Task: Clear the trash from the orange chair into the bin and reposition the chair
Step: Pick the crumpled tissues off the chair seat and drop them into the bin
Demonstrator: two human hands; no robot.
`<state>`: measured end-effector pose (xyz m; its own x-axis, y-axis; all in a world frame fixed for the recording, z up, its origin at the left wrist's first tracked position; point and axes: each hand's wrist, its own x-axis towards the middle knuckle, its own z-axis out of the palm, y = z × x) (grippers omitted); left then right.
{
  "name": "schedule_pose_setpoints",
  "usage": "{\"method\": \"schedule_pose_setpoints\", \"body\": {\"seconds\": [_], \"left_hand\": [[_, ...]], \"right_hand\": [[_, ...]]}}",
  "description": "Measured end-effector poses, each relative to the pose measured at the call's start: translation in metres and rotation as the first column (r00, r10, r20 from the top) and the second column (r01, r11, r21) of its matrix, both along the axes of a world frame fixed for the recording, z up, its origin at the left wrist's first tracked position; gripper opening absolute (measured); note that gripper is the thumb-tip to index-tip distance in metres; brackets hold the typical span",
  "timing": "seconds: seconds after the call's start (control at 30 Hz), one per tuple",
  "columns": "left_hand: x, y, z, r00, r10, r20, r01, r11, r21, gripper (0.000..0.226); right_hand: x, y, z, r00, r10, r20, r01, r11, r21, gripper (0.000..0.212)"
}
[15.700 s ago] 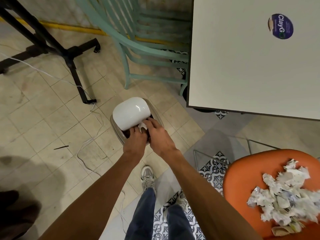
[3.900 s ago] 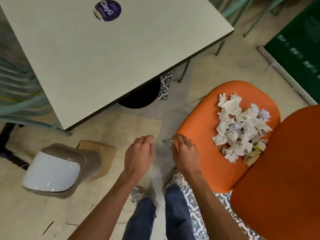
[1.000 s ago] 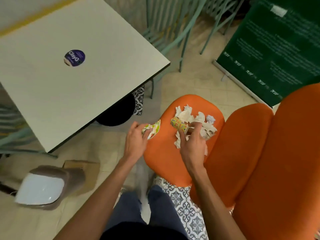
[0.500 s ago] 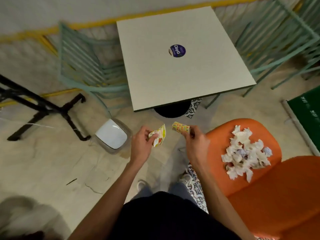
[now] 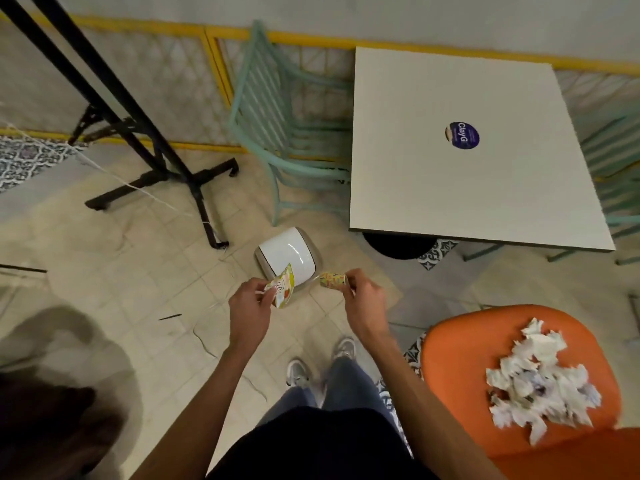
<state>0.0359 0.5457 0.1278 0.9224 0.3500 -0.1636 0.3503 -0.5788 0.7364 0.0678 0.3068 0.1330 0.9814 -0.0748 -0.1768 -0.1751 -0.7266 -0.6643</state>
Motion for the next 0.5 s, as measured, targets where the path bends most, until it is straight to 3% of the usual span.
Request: {"method": "schedule_pose_setpoints", "body": {"seconds": [0.5], "left_hand": [[0.052, 0.021, -0.049, 0.978, 0.201, -0.048, -0.199, 0.979, 0.031, 0.015]], "right_hand": [[0.115, 0.063, -0.097, 0.92, 0.316, -0.234, -0.357, 0.92, -0.162, 0.009]]}}
